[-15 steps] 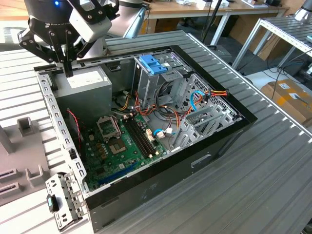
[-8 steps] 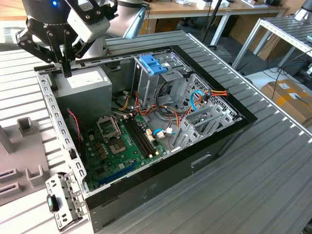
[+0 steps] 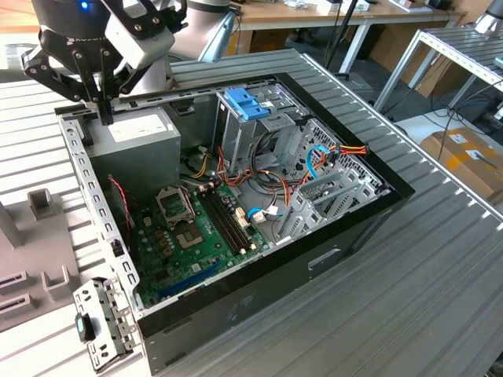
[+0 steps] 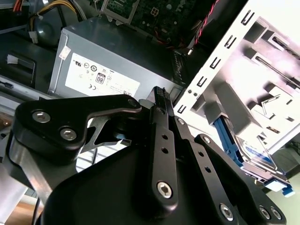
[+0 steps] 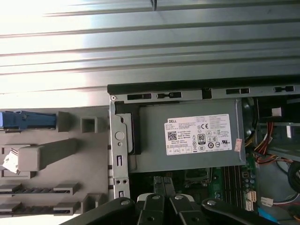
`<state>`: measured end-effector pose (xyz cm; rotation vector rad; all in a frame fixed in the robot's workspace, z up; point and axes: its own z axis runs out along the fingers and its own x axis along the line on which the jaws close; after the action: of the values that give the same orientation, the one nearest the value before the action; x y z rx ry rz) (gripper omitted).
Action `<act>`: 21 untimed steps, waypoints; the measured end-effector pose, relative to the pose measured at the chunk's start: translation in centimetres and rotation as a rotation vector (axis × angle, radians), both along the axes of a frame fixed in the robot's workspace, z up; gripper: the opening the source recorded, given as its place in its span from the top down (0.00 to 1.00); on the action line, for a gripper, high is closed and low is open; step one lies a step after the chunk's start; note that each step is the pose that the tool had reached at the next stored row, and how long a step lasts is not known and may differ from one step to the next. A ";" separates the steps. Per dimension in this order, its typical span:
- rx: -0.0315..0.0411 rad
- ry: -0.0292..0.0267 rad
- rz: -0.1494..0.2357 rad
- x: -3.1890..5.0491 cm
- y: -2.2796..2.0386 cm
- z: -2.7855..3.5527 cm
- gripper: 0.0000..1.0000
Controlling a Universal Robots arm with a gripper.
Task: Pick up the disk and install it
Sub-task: 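Reach for the disk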
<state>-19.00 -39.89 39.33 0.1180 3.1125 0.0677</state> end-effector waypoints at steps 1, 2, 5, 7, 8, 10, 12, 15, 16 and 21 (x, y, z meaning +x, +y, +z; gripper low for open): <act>0.0000 0.0000 0.000 -0.06 0.00 0.00 0.89; 0.0000 0.0000 0.000 -0.12 0.00 0.00 0.89; -0.0001 0.0001 0.000 -0.24 0.00 0.00 0.89; 0.0000 0.0000 0.000 -0.29 0.00 0.00 0.89; 0.0000 0.0000 0.000 -0.32 0.00 0.00 0.89; 0.0000 0.0000 0.000 -0.38 0.00 0.00 0.89; 0.0000 0.0000 0.000 -0.45 0.00 0.00 0.89; 0.0000 0.0000 0.000 -0.56 0.00 0.00 0.89; 0.0000 0.0000 0.000 -0.63 0.00 0.00 0.89; 0.0000 0.0000 0.000 -0.86 0.00 0.00 0.89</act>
<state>-19.87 -39.90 39.33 0.1179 3.1125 0.0676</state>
